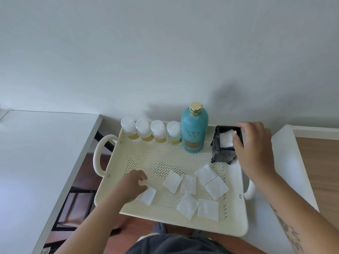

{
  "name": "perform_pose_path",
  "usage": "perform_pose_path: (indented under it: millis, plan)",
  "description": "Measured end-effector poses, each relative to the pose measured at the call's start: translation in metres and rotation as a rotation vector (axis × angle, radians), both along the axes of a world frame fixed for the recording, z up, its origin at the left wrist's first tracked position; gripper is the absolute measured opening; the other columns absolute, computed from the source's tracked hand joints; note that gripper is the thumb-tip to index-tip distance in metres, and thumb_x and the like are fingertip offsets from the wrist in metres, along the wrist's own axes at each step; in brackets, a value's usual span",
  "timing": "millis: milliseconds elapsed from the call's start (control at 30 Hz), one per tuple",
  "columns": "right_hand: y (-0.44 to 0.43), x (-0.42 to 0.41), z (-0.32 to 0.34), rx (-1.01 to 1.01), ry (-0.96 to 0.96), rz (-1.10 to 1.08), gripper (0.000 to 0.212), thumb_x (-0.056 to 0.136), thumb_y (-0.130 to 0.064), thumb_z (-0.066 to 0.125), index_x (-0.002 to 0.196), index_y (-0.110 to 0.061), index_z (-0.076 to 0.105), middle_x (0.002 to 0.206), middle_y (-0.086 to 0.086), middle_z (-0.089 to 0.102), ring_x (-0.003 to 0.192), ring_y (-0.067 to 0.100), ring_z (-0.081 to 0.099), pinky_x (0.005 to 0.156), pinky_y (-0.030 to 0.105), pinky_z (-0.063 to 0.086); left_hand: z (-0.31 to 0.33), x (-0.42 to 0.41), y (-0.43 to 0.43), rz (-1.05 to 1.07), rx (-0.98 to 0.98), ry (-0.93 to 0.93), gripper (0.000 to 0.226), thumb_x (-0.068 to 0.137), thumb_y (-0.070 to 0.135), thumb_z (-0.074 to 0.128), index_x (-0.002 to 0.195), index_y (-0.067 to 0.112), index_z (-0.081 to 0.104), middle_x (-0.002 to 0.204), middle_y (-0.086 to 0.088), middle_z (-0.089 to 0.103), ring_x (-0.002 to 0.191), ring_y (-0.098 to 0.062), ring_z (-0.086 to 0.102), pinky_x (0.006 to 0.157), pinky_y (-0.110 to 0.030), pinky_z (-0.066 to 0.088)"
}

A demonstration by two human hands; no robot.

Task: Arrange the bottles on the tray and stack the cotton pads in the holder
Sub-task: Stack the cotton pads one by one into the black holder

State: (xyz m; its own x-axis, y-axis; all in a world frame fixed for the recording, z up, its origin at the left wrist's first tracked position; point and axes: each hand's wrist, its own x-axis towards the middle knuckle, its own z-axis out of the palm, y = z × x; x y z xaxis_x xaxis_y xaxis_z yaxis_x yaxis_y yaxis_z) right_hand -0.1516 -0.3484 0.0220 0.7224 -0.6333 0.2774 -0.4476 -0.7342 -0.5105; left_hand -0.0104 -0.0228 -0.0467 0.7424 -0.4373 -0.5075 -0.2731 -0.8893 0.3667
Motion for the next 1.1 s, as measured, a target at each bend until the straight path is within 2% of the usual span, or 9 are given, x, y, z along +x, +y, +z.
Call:
perform_pose_path:
  millis: [133, 300, 433, 633, 733, 867, 1000, 1100]
  plan:
    - [0.004, -0.005, -0.010, -0.158, 0.069, 0.111, 0.012, 0.088, -0.018, 0.060, 0.091, -0.010, 0.068, 0.097, 0.005, 0.067, 0.097, 0.038, 0.051, 0.078, 0.045, 0.046, -0.005, -0.002, 0.004, -0.037, -0.002, -0.015, 0.024, 0.081, 0.021, 0.074, 0.103, 0.024, 0.064, 0.105, 0.006, 0.058, 0.094, -0.013, 0.056, 0.085, -0.028, 0.047]
    - [0.004, -0.009, -0.017, -0.186, 0.135, 0.119, 0.043, 0.092, -0.039, 0.041, 0.086, -0.010, 0.072, 0.092, 0.000, 0.072, 0.110, 0.040, 0.051, 0.080, 0.047, 0.049, -0.009, 0.000, 0.003, -0.124, 0.038, -0.071, 0.023, 0.079, 0.024, 0.075, 0.098, 0.026, 0.062, 0.099, 0.009, 0.057, 0.093, -0.013, 0.054, 0.083, -0.028, 0.046]
    - [0.004, -0.007, -0.022, -0.208, 0.205, 0.136, 0.050, 0.095, -0.047, 0.036, 0.085, -0.012, 0.070, 0.091, -0.002, 0.072, 0.114, 0.038, 0.050, 0.085, 0.045, 0.047, -0.010, 0.002, 0.001, -0.129, 0.057, -0.070, 0.022, 0.080, 0.022, 0.073, 0.088, 0.031, 0.054, 0.093, 0.009, 0.057, 0.091, -0.015, 0.054, 0.081, -0.031, 0.048]
    - [0.004, -0.007, -0.022, -0.247, 0.282, 0.128, 0.059, 0.096, -0.051, 0.029, 0.085, -0.012, 0.072, 0.091, -0.001, 0.072, 0.114, 0.036, 0.051, 0.086, 0.043, 0.043, -0.010, 0.003, -0.001, -0.130, 0.082, -0.093, 0.013, 0.084, 0.022, 0.063, 0.084, 0.030, 0.053, 0.094, 0.007, 0.054, 0.089, -0.014, 0.055, 0.077, -0.030, 0.050]
    - [0.004, -0.007, -0.022, -0.250, 0.309, 0.132, 0.062, 0.096, -0.053, 0.026, 0.085, -0.013, 0.072, 0.091, -0.002, 0.072, 0.115, 0.035, 0.051, 0.087, 0.042, 0.043, -0.004, 0.003, -0.004, -0.064, -0.003, -0.090, 0.013, 0.083, 0.022, 0.063, 0.080, 0.029, 0.053, 0.093, 0.008, 0.058, 0.085, -0.014, 0.057, 0.068, -0.031, 0.051]
    - [0.004, -0.007, -0.023, -0.255, 0.324, 0.130, 0.066, 0.096, -0.055, 0.022, 0.082, -0.015, 0.072, 0.089, -0.003, 0.072, 0.113, 0.033, 0.053, 0.087, 0.041, 0.042, 0.012, 0.003, -0.017, 0.093, -0.210, -0.044, 0.013, 0.083, 0.024, 0.067, 0.077, 0.027, 0.057, 0.083, 0.008, 0.064, 0.073, -0.009, 0.059, 0.057, -0.023, 0.044]
    - [0.004, -0.007, -0.024, -0.265, 0.340, 0.135, 0.066, 0.096, -0.056, 0.022, 0.080, -0.015, 0.072, 0.087, -0.003, 0.072, 0.110, 0.032, 0.055, 0.088, 0.041, 0.042, 0.034, 0.000, -0.037, 0.212, -0.424, 0.045, 0.008, 0.085, 0.021, 0.067, 0.087, 0.028, 0.063, 0.087, 0.006, 0.066, 0.069, -0.010, 0.061, 0.059, -0.025, 0.050]
    - [0.003, -0.008, -0.024, -0.261, 0.314, 0.145, 0.058, 0.096, -0.052, 0.028, 0.083, -0.015, 0.071, 0.091, -0.002, 0.071, 0.112, 0.033, 0.054, 0.091, 0.042, 0.042, 0.048, -0.003, -0.056, 0.291, -0.555, 0.151, 0.017, 0.089, 0.015, 0.063, 0.094, 0.030, 0.069, 0.088, 0.000, 0.070, 0.067, -0.010, 0.065, 0.069, -0.029, 0.053]
